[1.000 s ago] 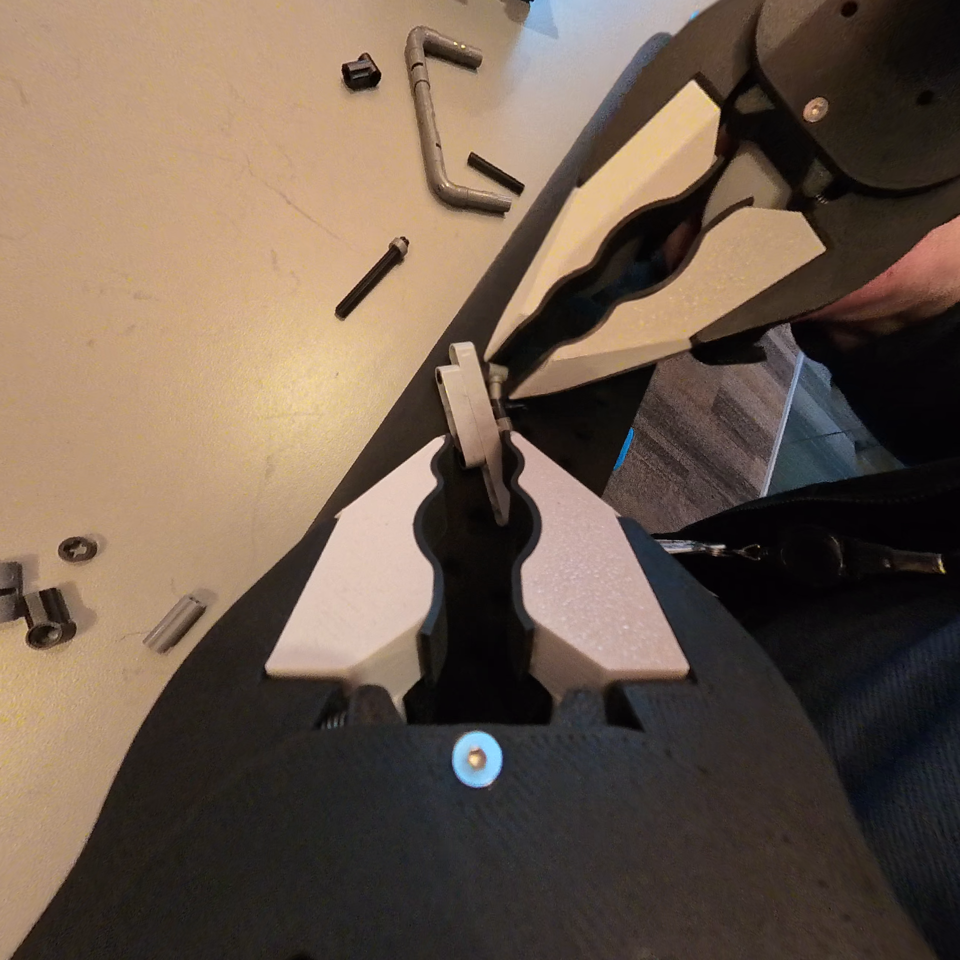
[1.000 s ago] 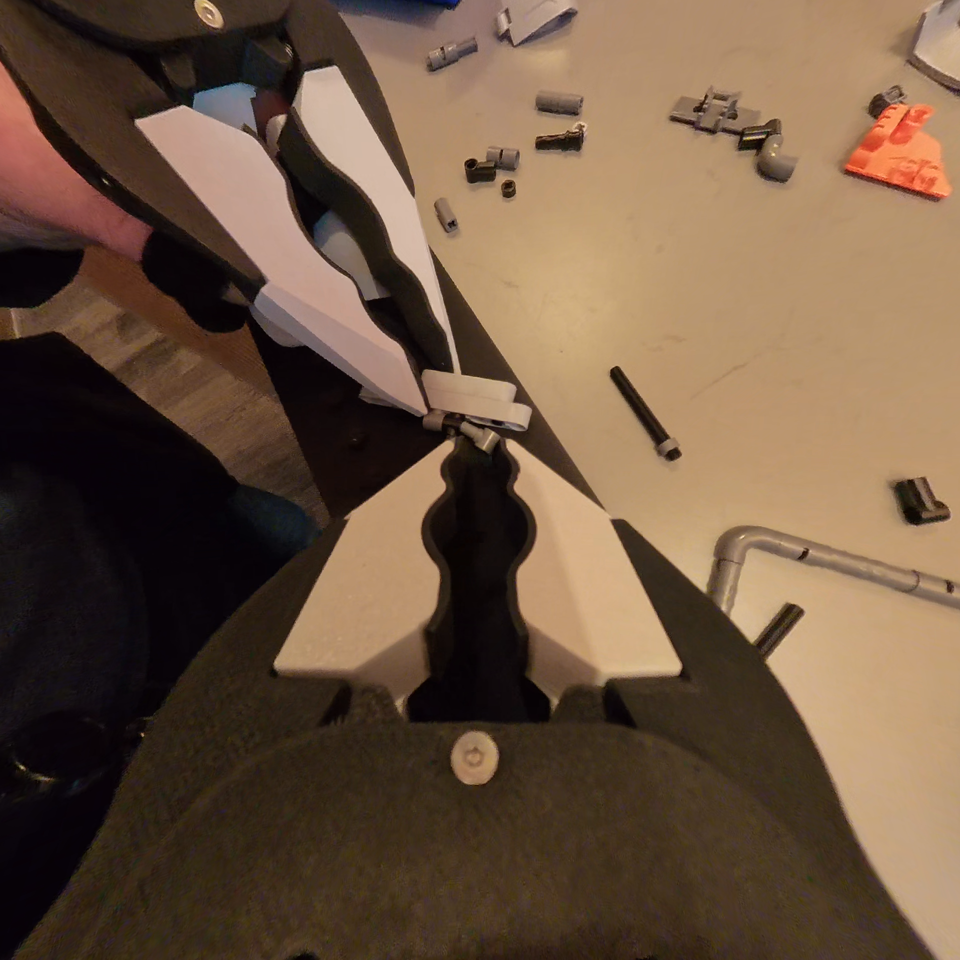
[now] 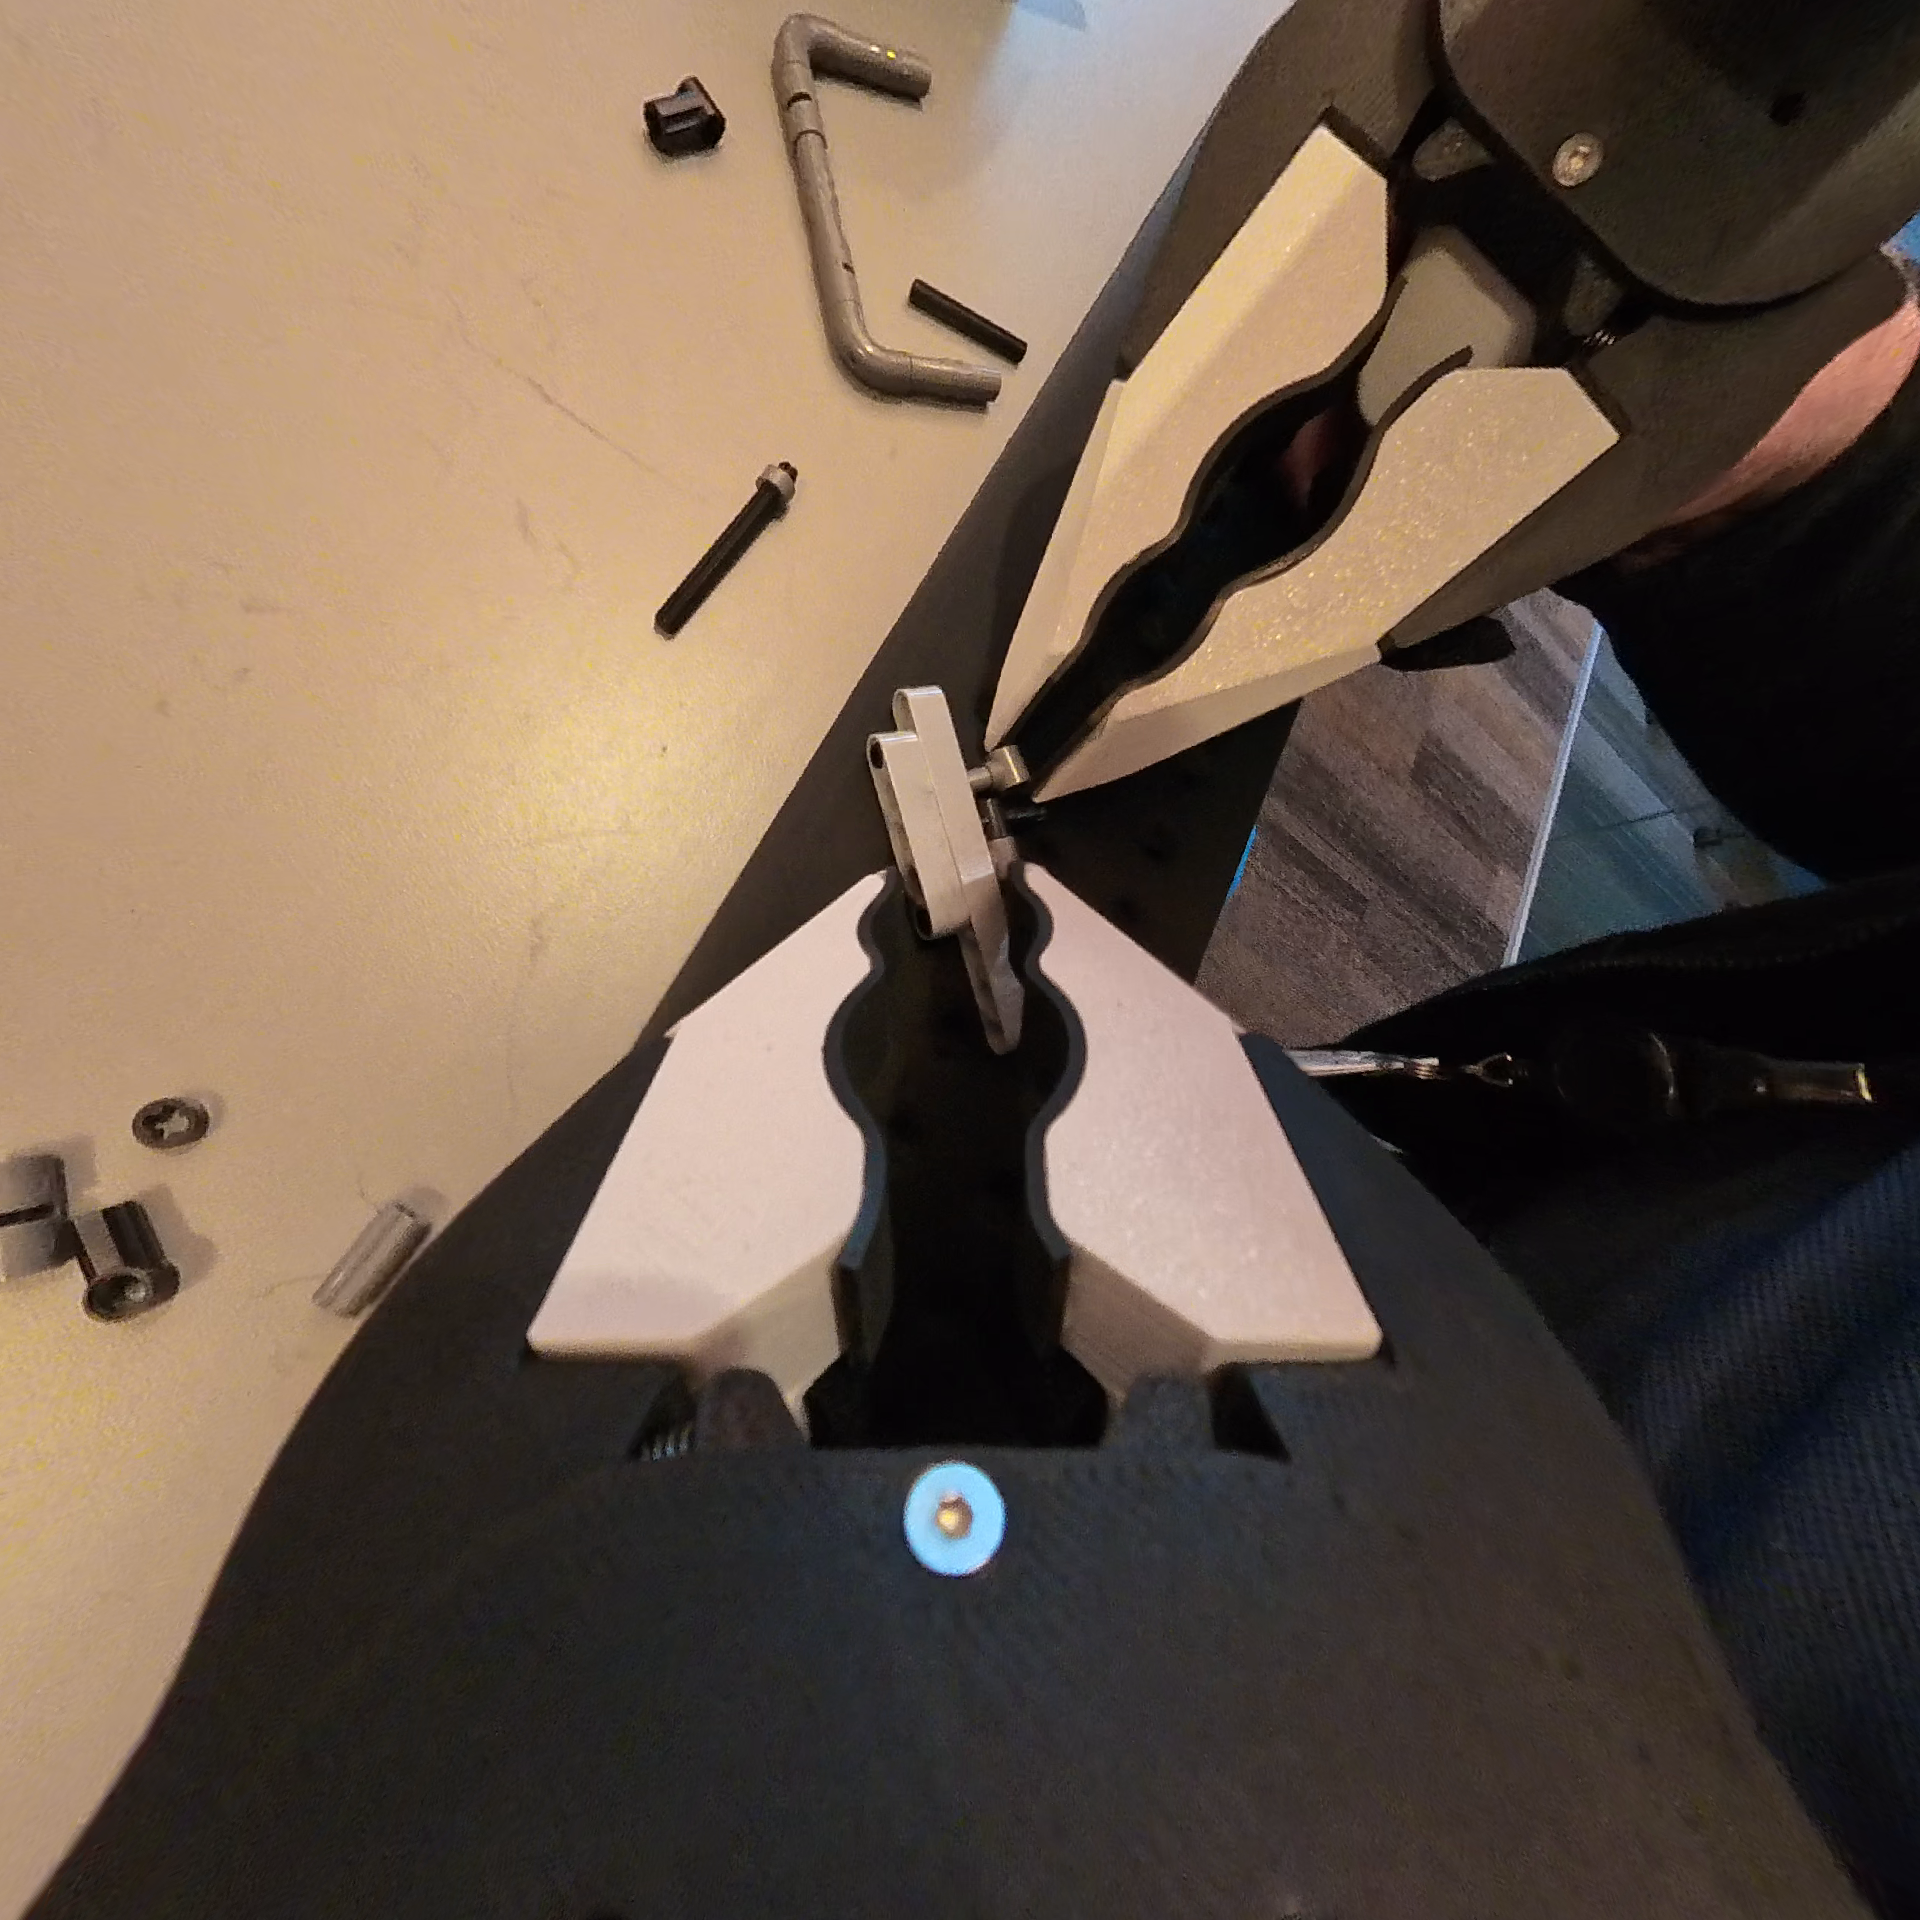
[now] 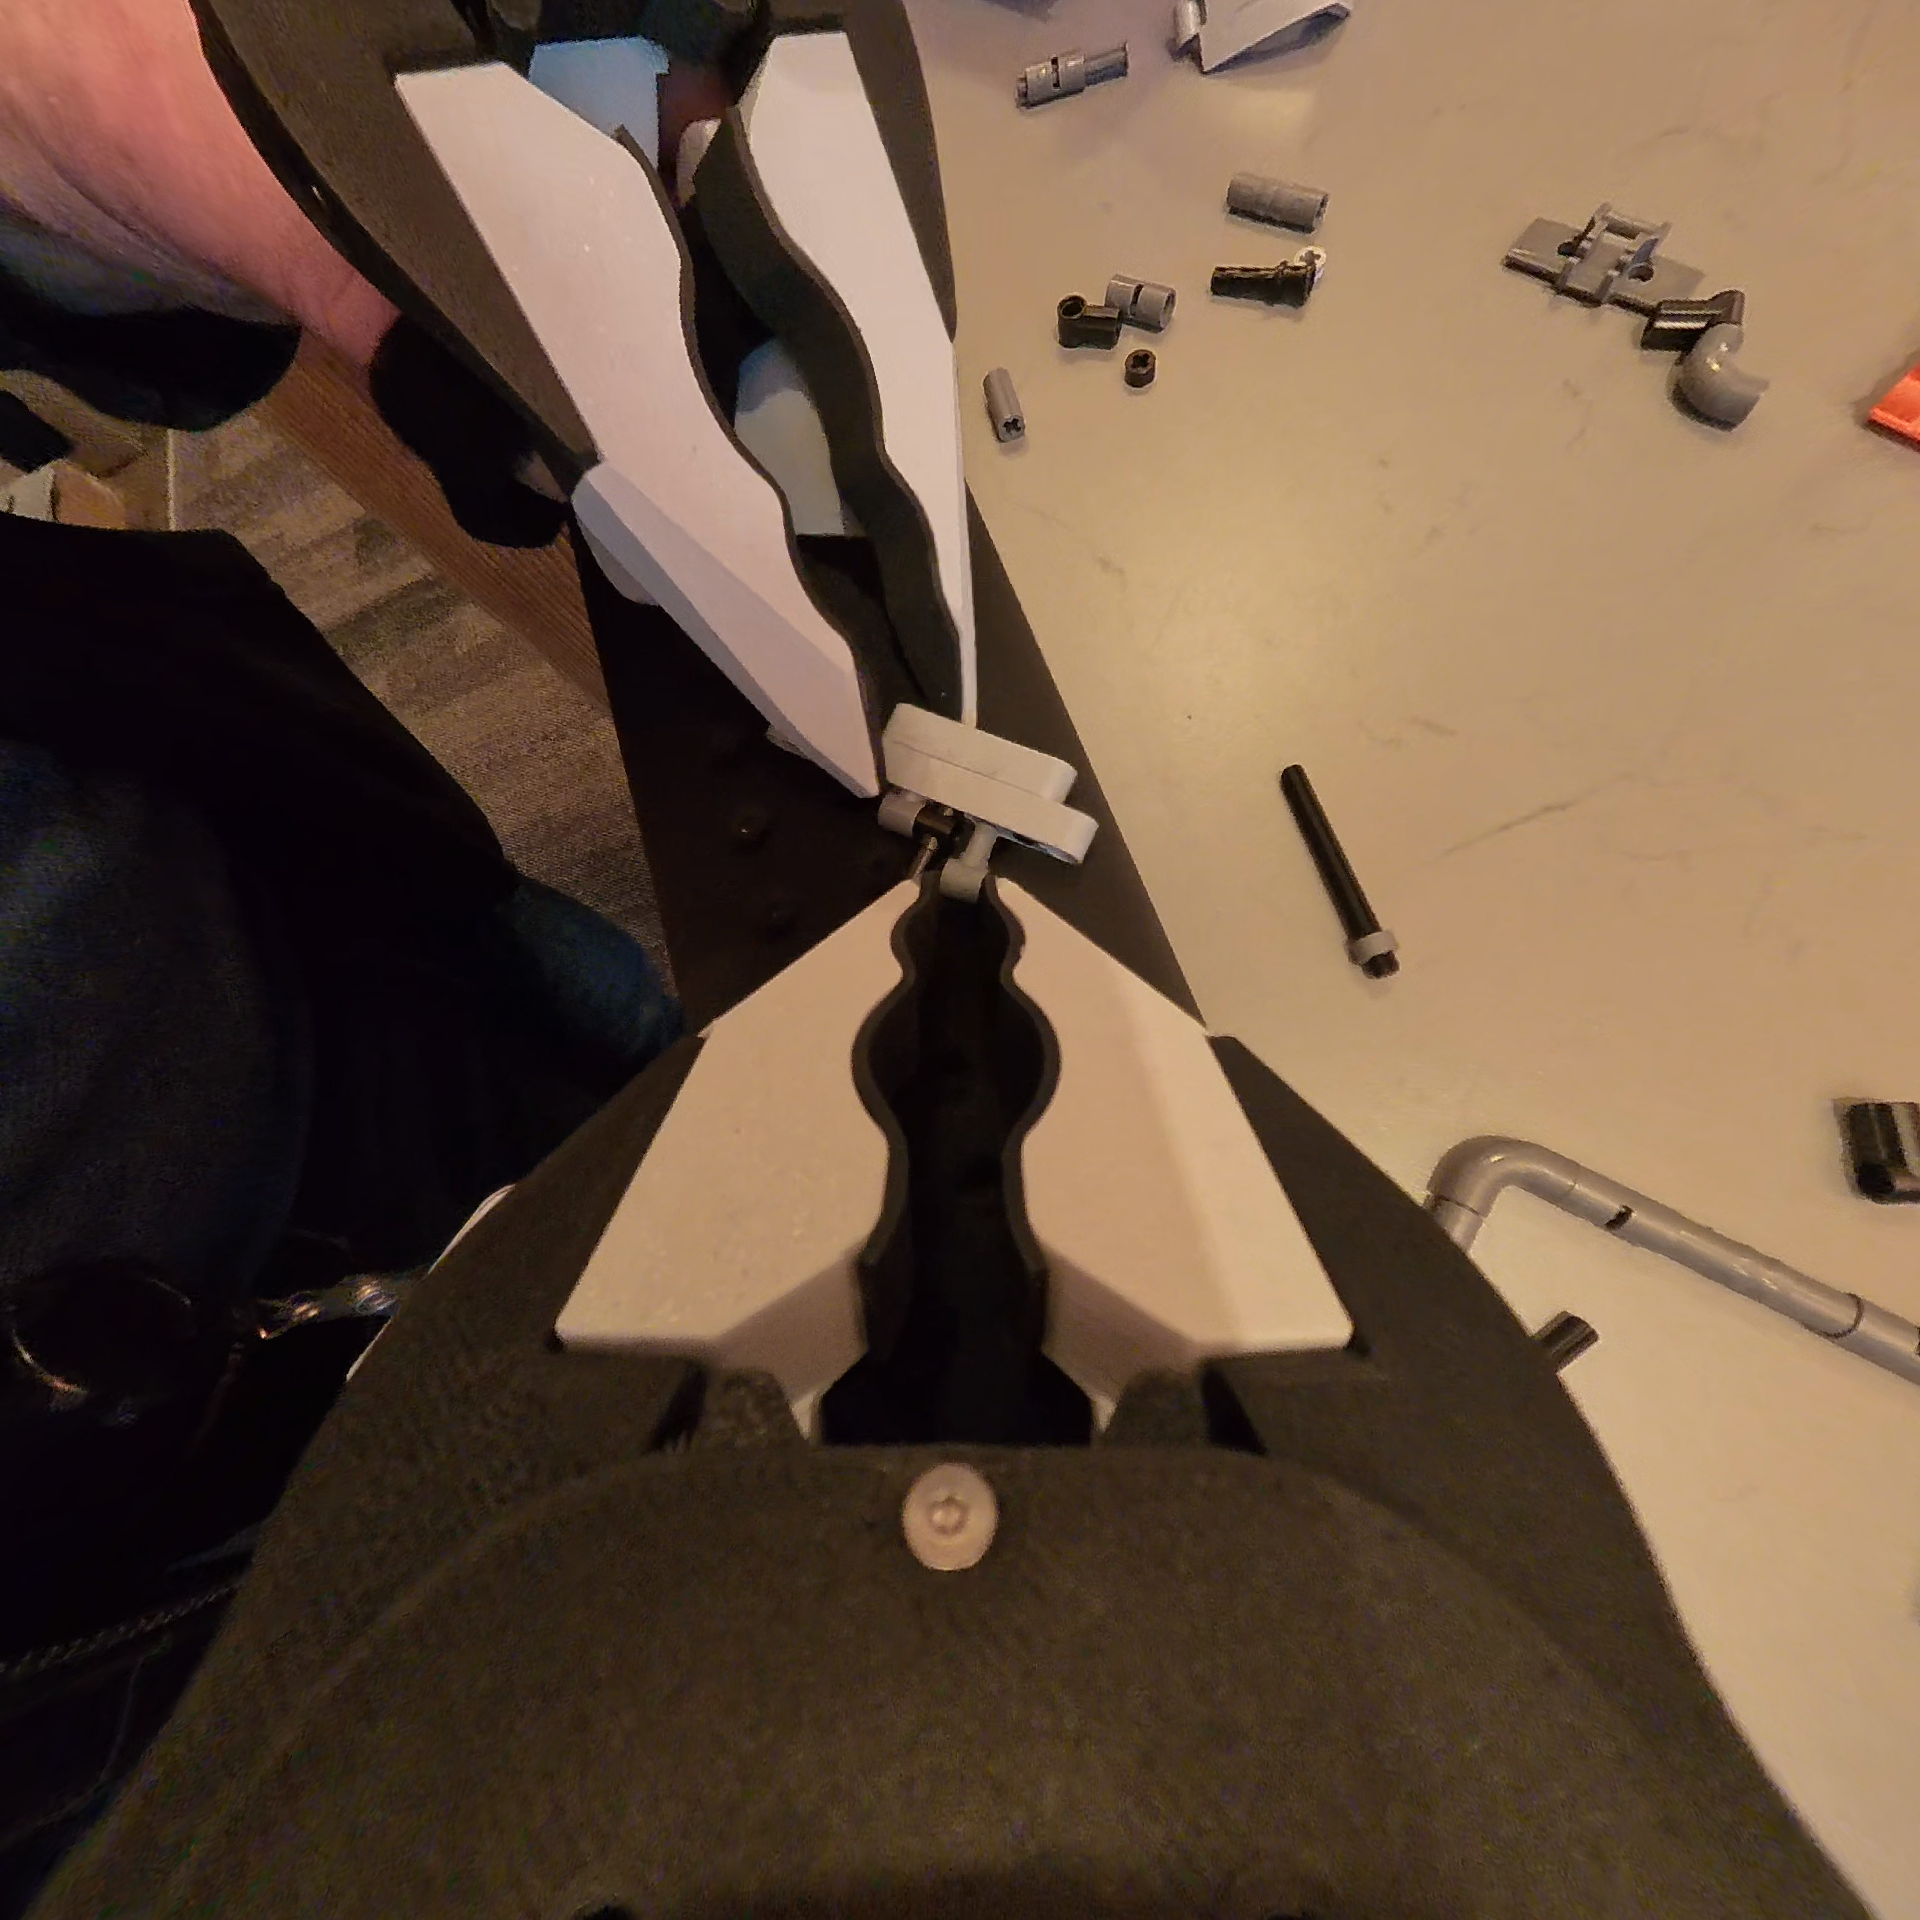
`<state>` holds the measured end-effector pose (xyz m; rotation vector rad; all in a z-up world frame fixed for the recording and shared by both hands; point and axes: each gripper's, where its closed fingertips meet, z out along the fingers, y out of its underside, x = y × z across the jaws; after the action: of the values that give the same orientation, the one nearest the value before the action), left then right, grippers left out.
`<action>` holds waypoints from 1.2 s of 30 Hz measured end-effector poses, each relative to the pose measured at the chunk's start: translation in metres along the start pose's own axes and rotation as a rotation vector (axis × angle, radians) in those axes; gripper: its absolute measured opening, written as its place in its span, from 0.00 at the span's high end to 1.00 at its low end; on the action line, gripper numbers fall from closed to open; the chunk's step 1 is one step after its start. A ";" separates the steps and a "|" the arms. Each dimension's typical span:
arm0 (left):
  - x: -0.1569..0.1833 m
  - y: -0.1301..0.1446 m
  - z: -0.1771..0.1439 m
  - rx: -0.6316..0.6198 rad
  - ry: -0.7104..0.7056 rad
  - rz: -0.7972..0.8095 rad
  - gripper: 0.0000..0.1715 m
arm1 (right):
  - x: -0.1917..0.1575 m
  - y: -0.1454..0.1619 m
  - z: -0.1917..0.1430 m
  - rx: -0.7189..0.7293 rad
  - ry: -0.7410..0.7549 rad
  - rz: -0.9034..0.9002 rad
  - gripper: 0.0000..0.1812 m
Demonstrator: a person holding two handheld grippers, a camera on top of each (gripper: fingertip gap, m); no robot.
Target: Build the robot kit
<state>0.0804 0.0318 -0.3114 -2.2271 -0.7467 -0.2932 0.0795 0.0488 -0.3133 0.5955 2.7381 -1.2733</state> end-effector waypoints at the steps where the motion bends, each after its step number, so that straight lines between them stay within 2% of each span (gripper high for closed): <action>1: 0.000 -0.001 -0.001 -0.002 0.005 0.002 0.89 | 0.000 0.000 0.000 0.000 -0.001 0.001 0.97; 7: -0.001 -0.005 0.001 -0.048 0.048 0.012 0.88 | 0.000 0.000 0.001 0.001 -0.001 0.000 0.97; 10: -0.005 -0.006 0.002 -0.055 0.043 0.010 0.92 | 0.000 0.000 0.001 0.001 0.003 -0.004 0.97; 18: -0.006 -0.007 0.004 -0.040 0.065 -0.001 0.94 | 0.000 0.001 0.001 0.008 0.031 -0.035 0.97; 24: -0.005 -0.008 0.005 -0.039 0.071 0.011 0.94 | 0.001 0.000 -0.001 0.022 -0.005 0.000 0.97; 36: -0.005 -0.009 0.006 -0.004 0.088 -0.004 0.95 | 0.003 0.001 -0.001 0.018 0.056 -0.038 0.98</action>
<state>0.0707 0.0385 -0.3127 -2.2012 -0.7041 -0.3930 0.0771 0.0509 -0.3145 0.5929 2.7991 -1.3107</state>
